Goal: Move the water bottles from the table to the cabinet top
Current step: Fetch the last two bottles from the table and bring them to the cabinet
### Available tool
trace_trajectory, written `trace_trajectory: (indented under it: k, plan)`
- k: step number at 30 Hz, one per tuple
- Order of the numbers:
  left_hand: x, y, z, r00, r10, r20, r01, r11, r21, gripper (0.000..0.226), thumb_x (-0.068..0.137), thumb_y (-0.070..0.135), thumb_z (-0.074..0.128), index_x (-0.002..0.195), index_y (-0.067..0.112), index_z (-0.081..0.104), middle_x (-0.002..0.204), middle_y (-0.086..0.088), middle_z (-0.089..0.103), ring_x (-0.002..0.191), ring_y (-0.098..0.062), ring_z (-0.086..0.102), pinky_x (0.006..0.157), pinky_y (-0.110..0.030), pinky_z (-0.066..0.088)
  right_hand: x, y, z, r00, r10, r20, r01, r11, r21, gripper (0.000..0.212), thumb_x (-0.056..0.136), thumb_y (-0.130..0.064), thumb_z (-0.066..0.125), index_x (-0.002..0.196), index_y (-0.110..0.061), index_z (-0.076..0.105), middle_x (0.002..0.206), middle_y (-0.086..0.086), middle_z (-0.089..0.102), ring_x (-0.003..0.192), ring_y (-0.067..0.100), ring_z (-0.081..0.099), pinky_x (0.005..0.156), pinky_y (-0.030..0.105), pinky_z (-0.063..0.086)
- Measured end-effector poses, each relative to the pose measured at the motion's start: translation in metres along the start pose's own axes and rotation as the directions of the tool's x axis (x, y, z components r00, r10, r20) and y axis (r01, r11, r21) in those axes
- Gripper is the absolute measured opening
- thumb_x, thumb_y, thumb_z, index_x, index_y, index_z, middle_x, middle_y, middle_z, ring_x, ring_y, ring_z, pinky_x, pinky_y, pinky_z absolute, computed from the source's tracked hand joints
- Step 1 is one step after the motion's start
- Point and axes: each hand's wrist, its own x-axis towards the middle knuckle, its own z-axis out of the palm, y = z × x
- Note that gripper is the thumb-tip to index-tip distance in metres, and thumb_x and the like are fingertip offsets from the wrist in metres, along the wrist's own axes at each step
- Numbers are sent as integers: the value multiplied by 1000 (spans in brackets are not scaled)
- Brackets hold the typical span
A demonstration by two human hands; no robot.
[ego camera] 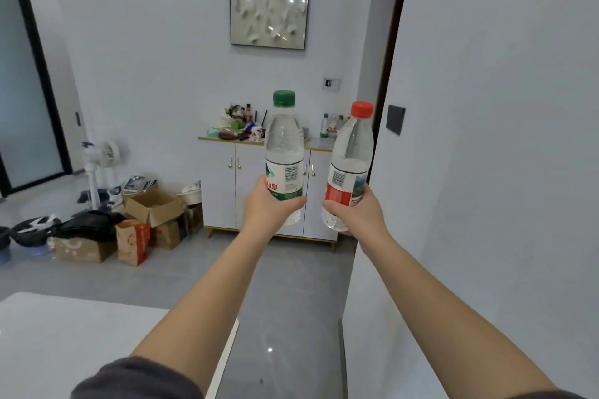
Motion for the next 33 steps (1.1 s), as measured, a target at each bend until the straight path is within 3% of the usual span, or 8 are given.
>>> trace_trajectory:
  k: [2, 6, 14, 24, 28, 33]
  plan:
    - [5, 3, 1, 1000, 3, 17, -3, 1000, 5, 60, 66, 28, 85, 118, 23, 55, 105, 7, 66, 92, -11, 61, 81, -40, 58, 4, -3, 1, 1000, 8, -6, -8, 1000, 3, 59, 70, -18, 84, 121, -23, 55, 110, -2, 67, 102, 18, 65, 64, 21, 48]
    - [15, 5, 1, 999, 19, 39, -19, 1000, 11, 62, 67, 27, 85, 121, 22, 54, 107, 7, 64, 95, -13, 59, 84, -37, 56, 12, -6, 7, 1000, 20, -16, -20, 1000, 11, 63, 71, -18, 84, 126, -22, 53, 112, -3, 64, 103, 18, 62, 60, 17, 44]
    - [50, 5, 1, 997, 34, 76, -38, 998, 50, 58, 70, 27, 83, 118, 23, 50, 101, 10, 57, 93, -12, 55, 81, -32, 55, 44, -3, 18, 998, 28, -61, -30, 999, -32, 67, 70, -21, 84, 129, -20, 52, 118, -1, 64, 105, 18, 62, 88, 33, 51]
    - [122, -5, 28, 995, 38, 96, -44, 997, 62, 59, 71, 28, 83, 119, 21, 50, 103, 8, 58, 95, -13, 55, 76, -27, 52, 121, 9, 33, 997, 17, -79, -19, 1000, -21, 64, 73, -21, 83, 128, -21, 51, 108, -6, 60, 99, 14, 59, 81, 27, 46]
    - [171, -17, 50, 997, 25, 78, -30, 997, 70, 60, 69, 29, 84, 118, 21, 51, 101, 9, 58, 94, -14, 56, 81, -37, 57, 173, 26, 44, 996, 2, -87, -3, 1000, -12, 54, 73, -18, 83, 113, -28, 48, 104, -9, 59, 91, 10, 58, 81, 26, 46]
    - [246, -32, 85, 997, 37, 64, -42, 996, 82, 58, 71, 28, 83, 118, 21, 51, 102, 10, 58, 93, -10, 54, 68, -18, 43, 252, 47, 58, 992, -3, -122, 3, 1000, -4, 54, 74, -19, 82, 112, -30, 46, 99, -12, 57, 90, 8, 56, 82, 26, 46]
